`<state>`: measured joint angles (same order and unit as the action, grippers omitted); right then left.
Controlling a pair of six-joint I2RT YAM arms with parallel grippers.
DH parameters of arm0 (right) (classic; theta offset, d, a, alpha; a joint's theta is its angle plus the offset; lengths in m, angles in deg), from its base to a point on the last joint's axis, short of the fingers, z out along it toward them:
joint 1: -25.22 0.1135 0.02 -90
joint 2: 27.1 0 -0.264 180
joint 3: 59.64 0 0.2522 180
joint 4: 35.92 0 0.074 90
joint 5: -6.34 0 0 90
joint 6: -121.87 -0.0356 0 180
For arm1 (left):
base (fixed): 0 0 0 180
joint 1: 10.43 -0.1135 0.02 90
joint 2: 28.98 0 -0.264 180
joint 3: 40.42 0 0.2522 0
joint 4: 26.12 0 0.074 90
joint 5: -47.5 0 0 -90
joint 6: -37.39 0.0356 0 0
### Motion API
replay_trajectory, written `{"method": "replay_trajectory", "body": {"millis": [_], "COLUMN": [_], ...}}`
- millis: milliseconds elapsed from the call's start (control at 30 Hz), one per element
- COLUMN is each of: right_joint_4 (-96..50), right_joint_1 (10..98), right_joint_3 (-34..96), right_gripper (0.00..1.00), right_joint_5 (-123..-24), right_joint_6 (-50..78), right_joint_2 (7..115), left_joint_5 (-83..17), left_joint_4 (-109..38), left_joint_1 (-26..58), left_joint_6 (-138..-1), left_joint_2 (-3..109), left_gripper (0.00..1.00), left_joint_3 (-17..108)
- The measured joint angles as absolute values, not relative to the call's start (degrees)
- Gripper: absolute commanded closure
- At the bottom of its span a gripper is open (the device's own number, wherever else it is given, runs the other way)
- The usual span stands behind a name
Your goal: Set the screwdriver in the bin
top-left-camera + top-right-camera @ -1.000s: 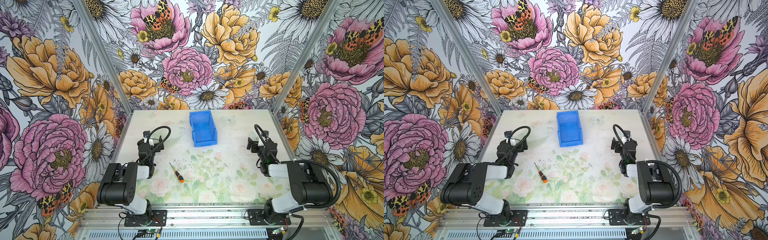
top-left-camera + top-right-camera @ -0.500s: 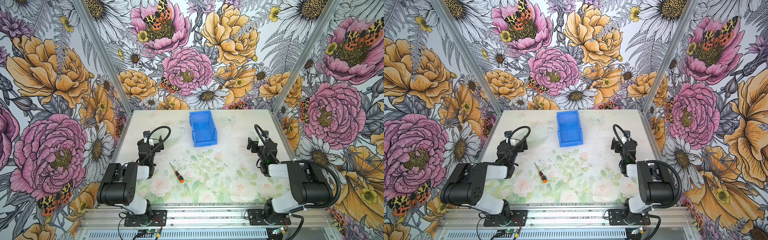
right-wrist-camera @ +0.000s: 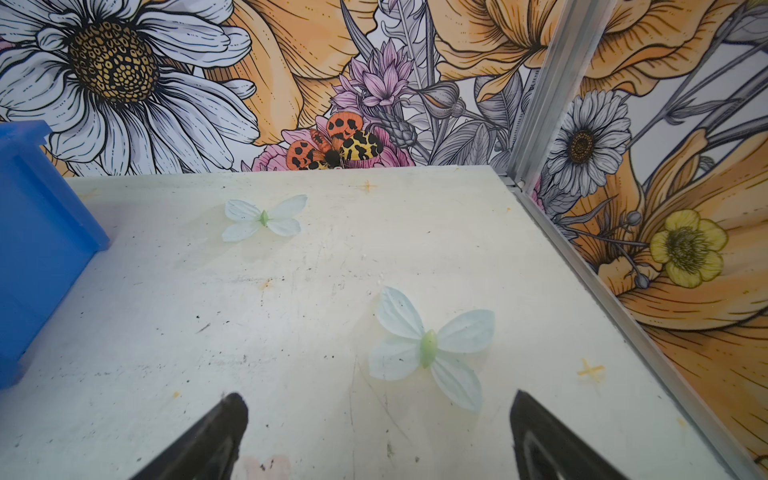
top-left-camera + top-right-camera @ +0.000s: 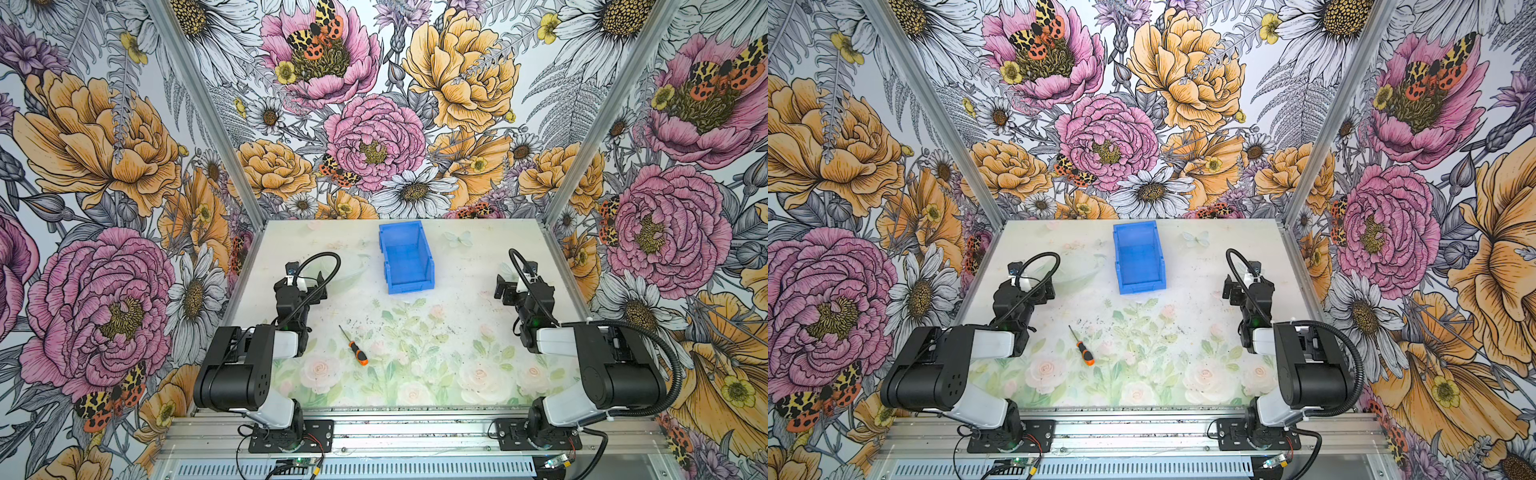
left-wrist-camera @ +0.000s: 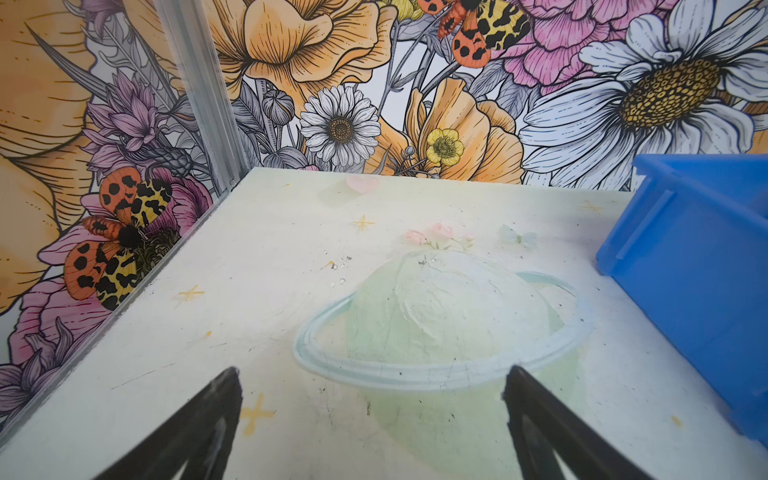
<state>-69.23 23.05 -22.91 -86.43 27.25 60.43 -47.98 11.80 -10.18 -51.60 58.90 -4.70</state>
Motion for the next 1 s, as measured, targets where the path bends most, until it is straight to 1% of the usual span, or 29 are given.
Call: {"method": "replay_trajectory", "body": {"millis": [767, 1000], "right_joint_4": [-69.2, -65.8], "right_joint_1": [23.4, 24.2], "right_joint_3": [-22.9, -22.8], "right_gripper": [0.01, 0.01], "right_joint_5": [-86.9, -90.1], "right_joint_6": [27.3, 27.1], "right_joint_2": [60.4, 58.6], "left_joint_5": [-48.0, -48.0], "left_joint_4": [11.6, 9.2], "left_joint_1": [-10.2, -11.4], "left_joint_6": [-51.7, -52.9], "left_joint_2": [58.9, 57.6], "left_gripper": [0.01, 0.01], "left_joint_3": [-4.7, -4.7]}}
